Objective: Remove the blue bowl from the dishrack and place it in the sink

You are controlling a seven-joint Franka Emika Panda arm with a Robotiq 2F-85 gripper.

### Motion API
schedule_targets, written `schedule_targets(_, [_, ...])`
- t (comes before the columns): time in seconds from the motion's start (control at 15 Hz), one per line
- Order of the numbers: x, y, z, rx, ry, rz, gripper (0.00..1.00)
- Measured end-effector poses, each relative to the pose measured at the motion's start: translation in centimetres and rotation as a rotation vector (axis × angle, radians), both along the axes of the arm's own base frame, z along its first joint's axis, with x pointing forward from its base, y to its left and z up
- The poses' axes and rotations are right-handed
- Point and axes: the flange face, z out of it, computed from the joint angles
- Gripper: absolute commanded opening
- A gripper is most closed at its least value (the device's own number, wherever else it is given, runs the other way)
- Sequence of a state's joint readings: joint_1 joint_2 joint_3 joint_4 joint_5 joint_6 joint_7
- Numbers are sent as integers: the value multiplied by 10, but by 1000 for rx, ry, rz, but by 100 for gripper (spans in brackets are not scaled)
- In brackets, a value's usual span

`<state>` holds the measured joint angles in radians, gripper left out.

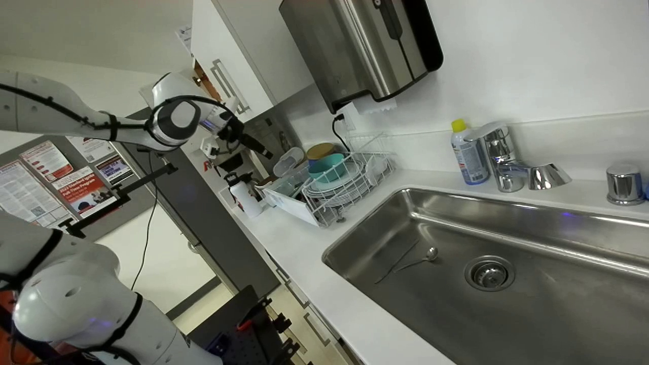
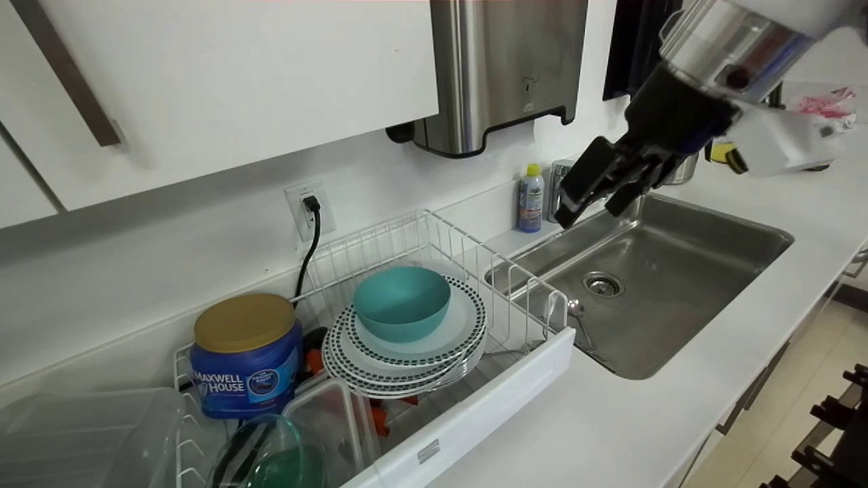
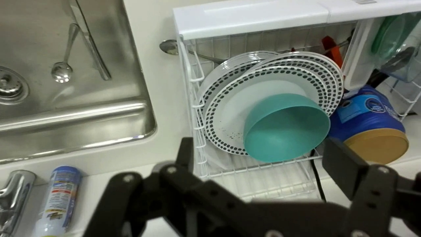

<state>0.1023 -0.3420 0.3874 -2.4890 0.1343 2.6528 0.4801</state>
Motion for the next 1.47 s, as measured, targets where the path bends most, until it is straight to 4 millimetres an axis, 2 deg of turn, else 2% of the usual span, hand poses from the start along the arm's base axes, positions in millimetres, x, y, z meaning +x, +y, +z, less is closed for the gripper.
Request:
schedule_targets(0.27, [24,21,-37,50,7,30,100])
schedule_targets(0.4, [31,32,-48,56,32,47,100])
schedule_targets(0.87, [32,32,-50,59,39,43,100])
schedule_targets(1.13, [46,60,-59,101,74,24,100])
schedule_targets(1.47, [80,87,-80,124,99,-93,100])
